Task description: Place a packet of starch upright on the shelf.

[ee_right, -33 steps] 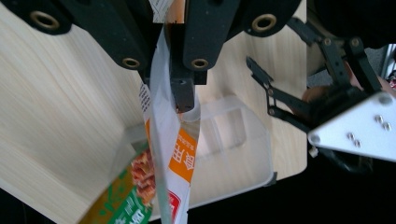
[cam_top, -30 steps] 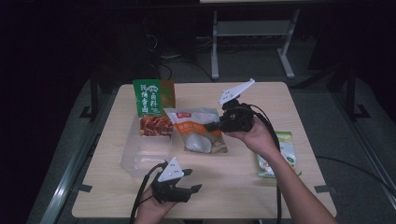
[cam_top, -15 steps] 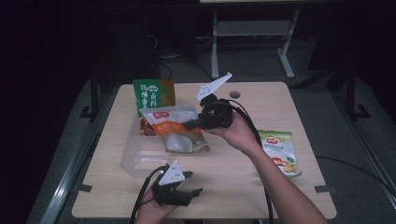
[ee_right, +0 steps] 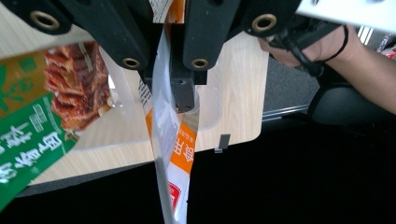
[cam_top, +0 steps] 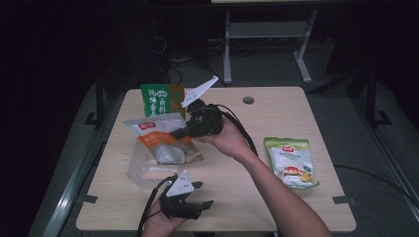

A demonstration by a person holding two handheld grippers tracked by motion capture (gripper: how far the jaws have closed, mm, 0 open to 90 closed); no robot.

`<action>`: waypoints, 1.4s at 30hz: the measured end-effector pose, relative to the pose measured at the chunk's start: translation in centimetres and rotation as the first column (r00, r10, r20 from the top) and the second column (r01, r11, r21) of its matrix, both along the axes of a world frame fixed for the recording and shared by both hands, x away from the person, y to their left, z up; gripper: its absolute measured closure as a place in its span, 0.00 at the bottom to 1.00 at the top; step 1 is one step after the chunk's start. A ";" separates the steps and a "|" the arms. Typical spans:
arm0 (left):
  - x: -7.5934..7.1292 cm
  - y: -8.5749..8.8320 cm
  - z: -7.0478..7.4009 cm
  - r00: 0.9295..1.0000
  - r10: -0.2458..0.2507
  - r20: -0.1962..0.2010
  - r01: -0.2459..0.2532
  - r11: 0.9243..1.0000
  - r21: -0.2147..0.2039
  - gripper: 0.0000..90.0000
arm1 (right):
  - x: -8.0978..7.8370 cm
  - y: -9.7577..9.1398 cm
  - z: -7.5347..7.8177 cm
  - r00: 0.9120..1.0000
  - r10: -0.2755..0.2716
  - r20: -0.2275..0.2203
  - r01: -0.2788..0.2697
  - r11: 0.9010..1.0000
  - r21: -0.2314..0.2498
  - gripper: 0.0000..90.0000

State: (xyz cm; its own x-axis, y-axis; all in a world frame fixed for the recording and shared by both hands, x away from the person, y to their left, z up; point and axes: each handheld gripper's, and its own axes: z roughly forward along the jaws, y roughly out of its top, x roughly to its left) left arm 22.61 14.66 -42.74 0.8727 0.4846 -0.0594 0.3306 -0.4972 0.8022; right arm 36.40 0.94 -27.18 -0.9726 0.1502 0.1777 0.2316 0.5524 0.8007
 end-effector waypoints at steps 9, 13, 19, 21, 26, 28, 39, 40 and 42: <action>-0.4 -0.4 -0.2 1.000 -0.017 0.002 0.017 1.000 -0.011 0.35 | 0.8 2.7 -1.0 0.999 0.027 -0.028 -0.026 1.000 0.014 1.00; -0.5 -0.5 -0.3 1.000 -0.022 0.003 0.022 1.000 -0.010 0.35 | 1.0 3.5 -1.4 0.998 0.031 -0.047 -0.031 0.999 0.009 1.00; -0.5 -0.5 -0.2 1.000 -0.025 0.010 0.025 1.000 -0.010 0.35 | 1.2 5.2 -1.9 0.997 0.054 -0.053 -0.054 0.999 0.001 1.00; -0.5 -0.5 -0.2 1.000 -0.028 0.011 0.028 1.000 -0.009 0.35 | 1.2 5.6 -2.0 0.996 0.058 -0.061 -0.058 0.998 -0.002 1.00; -0.6 -0.7 -0.2 1.000 -0.029 0.001 0.029 1.000 -0.012 0.33 | 1.4 7.3 -2.7 0.992 0.099 -0.079 -0.099 0.995 0.003 1.00; -0.6 -0.7 -0.2 0.999 -0.033 0.004 0.033 0.999 -0.007 0.33 | 1.4 7.8 -3.0 0.990 0.107 -0.092 -0.107 0.994 0.000 1.00; -0.7 -0.9 -0.5 0.999 -0.040 -0.011 0.040 0.999 -0.013 0.33 | 2.0 9.4 -5.1 0.983 0.124 -0.135 -0.128 0.992 -0.020 1.00; -0.7 -0.9 -0.5 0.999 -0.045 -0.007 0.045 0.999 -0.010 0.33 | 2.1 9.4 -5.6 0.983 0.113 -0.144 -0.118 0.993 -0.028 1.00; -0.8 -0.9 -0.5 0.999 -0.045 -0.010 0.045 0.999 -0.007 0.33 | 2.2 9.4 -6.1 0.984 0.102 -0.148 -0.109 0.993 -0.039 1.00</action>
State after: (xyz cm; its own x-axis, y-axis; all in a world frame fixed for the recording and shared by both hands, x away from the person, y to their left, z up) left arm 21.77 13.73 -43.21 0.8928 0.4447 -0.0712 0.3161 -0.5061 0.8024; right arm 38.64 10.39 -33.33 -0.9476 0.0600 0.3139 0.2826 0.6161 0.7352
